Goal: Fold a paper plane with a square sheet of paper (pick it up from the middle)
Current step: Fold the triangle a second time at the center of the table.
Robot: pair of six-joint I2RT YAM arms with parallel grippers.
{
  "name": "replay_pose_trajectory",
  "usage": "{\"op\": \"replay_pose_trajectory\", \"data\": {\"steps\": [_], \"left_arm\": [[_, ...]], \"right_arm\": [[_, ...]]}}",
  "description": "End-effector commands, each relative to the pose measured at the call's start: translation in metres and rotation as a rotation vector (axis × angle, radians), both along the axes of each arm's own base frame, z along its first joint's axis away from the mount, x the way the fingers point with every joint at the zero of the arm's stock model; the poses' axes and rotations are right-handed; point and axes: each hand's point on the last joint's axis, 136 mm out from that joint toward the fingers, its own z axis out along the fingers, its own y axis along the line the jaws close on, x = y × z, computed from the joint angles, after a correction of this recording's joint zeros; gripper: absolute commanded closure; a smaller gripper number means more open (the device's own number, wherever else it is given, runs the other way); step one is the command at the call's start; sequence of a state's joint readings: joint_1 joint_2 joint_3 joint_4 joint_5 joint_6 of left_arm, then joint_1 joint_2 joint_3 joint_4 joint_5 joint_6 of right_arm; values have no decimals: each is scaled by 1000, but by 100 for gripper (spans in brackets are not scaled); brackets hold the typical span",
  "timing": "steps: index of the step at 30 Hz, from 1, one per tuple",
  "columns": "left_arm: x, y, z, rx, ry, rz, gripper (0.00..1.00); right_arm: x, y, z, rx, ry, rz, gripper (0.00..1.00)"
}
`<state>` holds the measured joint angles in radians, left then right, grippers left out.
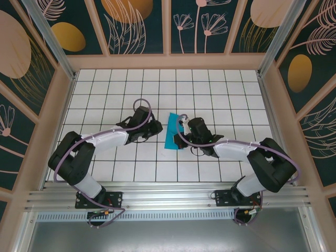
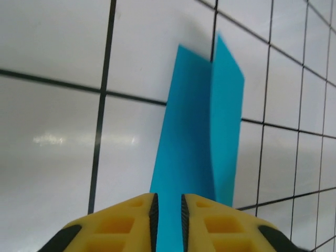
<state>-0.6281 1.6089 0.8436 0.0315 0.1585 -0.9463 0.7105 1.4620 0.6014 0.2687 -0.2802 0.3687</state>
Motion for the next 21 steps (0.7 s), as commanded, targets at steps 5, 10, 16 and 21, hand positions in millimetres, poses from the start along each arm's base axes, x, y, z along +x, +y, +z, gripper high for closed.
{"op": "replay_pose_trajectory", "data": {"steps": [5, 10, 16, 21], "left_arm": [[-14, -30, 7, -106, -6, -135, 86], [-20, -40, -10, -103, 40, -167, 89], [-24, -51, -34, -85, 97, -193, 92], [-28, -47, -50, -52, 130, -185, 94]], "right_arm": [[-5, 3, 6, 136, 69, 66, 99], [-3, -4, -2, 143, 96, 49, 99], [0, -8, -7, 143, 111, 29, 98], [1, -9, -10, 141, 121, 22, 98]]}}
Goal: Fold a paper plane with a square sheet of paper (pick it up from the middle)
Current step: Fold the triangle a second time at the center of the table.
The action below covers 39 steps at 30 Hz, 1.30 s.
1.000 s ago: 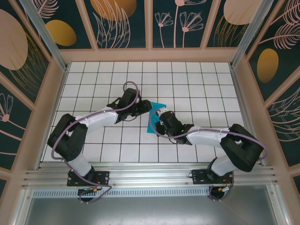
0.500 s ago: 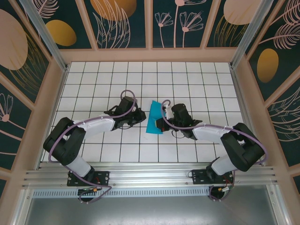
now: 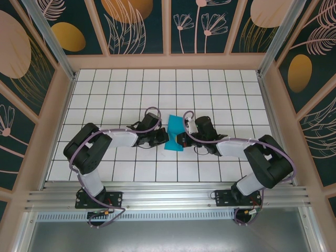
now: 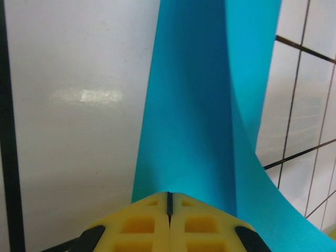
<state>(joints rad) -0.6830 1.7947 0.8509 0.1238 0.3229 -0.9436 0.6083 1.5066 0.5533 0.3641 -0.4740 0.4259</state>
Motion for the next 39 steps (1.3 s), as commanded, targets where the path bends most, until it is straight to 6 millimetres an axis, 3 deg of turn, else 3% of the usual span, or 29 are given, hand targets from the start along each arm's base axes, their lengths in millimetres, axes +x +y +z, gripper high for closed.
{"op": "replay_pose_trajectory", "data": {"steps": [1, 13, 23, 39], "left_arm": [[2, -6, -2, -2, -10, -17, 94], [-5, 8, -26, 84, 21, -18, 95], [-7, 10, -30, 99, 25, -27, 95], [-9, 11, -31, 110, 26, -40, 95]], "right_arm": [[0, 0, -1, 24, 6, 5, 98], [9, -11, -16, -26, 33, 8, 95], [28, -25, -25, -83, 26, -4, 94], [41, -22, -34, -141, 30, 39, 93]]}}
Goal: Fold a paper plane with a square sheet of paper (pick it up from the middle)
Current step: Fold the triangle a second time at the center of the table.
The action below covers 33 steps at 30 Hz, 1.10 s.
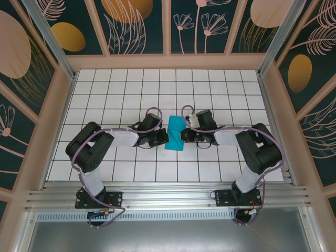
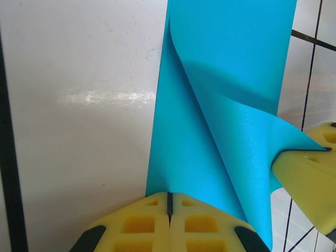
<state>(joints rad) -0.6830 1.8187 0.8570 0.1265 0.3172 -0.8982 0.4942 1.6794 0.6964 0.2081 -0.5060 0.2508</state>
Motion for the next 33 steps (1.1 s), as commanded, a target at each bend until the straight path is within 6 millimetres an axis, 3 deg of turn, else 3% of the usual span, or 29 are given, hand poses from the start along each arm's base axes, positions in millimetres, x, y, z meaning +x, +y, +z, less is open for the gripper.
{"op": "replay_pose_trajectory", "data": {"steps": [1, 15, 33], "left_arm": [[-9, 11, -23, 85, 43, -6, 95], [-9, 6, -17, 63, 33, -25, 94], [-9, 4, -19, 61, 41, -35, 94]], "right_arm": [[5, 1, 1, -13, -10, 24, 93], [-1, -3, 6, -17, -13, 28, 93], [7, -3, -6, -73, -9, 43, 92]]}}
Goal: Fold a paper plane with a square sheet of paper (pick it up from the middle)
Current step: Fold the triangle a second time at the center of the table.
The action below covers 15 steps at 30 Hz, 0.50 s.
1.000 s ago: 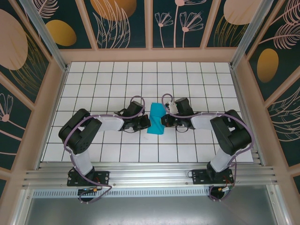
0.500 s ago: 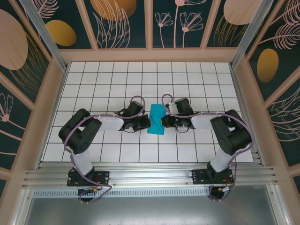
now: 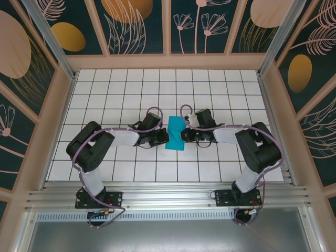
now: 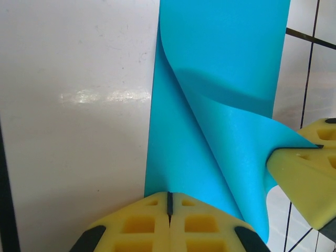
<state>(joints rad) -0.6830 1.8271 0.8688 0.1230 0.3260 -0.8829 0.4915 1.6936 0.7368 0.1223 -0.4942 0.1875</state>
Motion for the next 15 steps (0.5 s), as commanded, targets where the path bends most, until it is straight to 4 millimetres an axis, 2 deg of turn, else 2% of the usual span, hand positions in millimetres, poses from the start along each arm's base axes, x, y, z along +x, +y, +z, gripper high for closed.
{"op": "replay_pose_trajectory", "data": {"steps": [1, 7, 15], "left_arm": [[-10, 6, -19, 61, 43, -18, 94], [-10, 7, -18, 64, 40, -20, 93], [-10, 7, -19, 68, 39, -22, 93]], "right_arm": [[7, 0, -2, -21, -14, 10, 92], [8, -2, -8, -43, -5, 7, 91], [11, -1, -6, -48, -12, 16, 91]]}}
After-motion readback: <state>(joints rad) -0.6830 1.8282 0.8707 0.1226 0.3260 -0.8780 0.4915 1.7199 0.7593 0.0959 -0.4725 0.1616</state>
